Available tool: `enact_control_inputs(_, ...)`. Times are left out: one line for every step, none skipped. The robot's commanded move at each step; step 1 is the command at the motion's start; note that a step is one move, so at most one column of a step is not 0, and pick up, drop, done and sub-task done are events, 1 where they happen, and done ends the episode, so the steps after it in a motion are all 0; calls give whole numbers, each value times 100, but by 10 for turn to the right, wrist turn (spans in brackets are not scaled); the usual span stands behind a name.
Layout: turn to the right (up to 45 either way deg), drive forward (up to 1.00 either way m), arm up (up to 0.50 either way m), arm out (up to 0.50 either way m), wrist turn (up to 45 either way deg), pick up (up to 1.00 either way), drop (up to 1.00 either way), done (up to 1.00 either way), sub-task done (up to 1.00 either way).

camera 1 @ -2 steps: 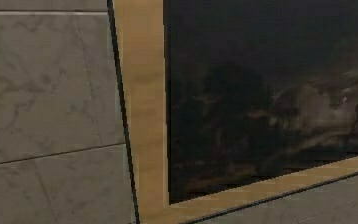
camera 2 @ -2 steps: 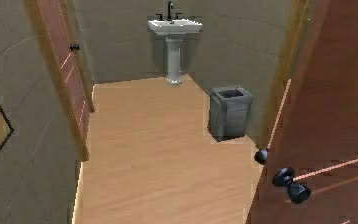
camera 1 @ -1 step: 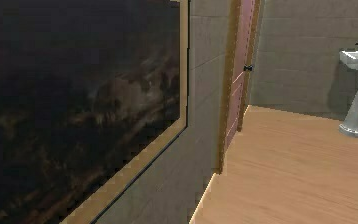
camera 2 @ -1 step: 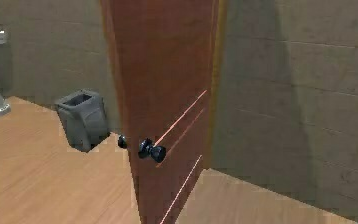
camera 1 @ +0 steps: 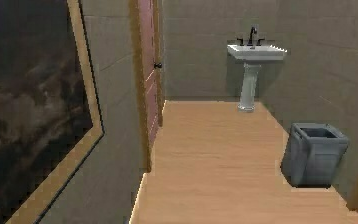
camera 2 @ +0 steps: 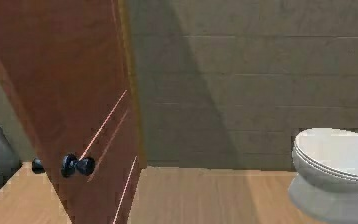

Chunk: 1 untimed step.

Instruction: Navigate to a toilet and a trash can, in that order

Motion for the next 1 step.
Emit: enact_control_inputs(0,45,0,0,0,0,0,0,0)
